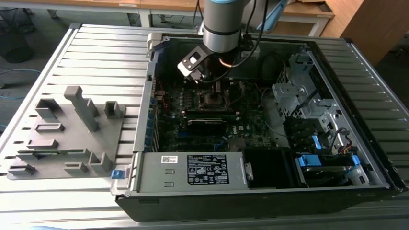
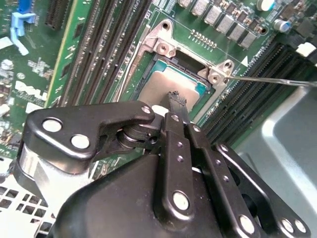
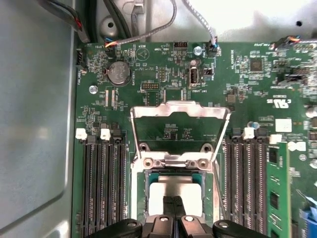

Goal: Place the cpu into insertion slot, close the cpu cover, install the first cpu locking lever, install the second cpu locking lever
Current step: 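Place the cpu into insertion slot, then close the cpu cover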

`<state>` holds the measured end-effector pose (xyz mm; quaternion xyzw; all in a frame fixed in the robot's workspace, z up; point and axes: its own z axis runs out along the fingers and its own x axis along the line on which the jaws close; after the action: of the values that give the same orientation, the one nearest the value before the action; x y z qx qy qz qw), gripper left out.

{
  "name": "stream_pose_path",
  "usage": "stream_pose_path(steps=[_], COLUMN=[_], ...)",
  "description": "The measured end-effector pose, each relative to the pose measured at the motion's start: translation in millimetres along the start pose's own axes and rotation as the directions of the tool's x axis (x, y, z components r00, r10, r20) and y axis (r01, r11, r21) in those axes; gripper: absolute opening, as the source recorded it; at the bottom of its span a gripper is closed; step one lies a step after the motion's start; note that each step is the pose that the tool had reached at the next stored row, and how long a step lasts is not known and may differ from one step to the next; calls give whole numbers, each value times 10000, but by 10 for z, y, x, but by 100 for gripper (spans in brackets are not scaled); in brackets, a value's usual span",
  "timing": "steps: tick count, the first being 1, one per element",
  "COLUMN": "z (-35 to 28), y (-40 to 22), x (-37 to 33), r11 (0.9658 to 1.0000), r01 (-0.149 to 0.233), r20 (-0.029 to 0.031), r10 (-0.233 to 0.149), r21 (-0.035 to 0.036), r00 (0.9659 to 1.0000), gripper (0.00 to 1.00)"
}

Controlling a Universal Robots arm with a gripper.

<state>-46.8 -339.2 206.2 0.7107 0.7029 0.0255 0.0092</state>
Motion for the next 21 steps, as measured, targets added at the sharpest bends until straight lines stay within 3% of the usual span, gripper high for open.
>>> stream_pose_path(steps=[7, 17, 19, 21], z=[-134, -153, -208, -209], y=[6, 7, 10, 10], x=[3, 3, 5, 5], r11=[10000, 10000, 10000, 10000], r01=[0, 0, 1, 0], r20=[1, 1, 0, 0], r10=[0, 0, -1, 0], r21=[1, 1, 0, 0], r00=[10000, 10000, 10000, 10000], gripper=[10, 10, 10, 10])
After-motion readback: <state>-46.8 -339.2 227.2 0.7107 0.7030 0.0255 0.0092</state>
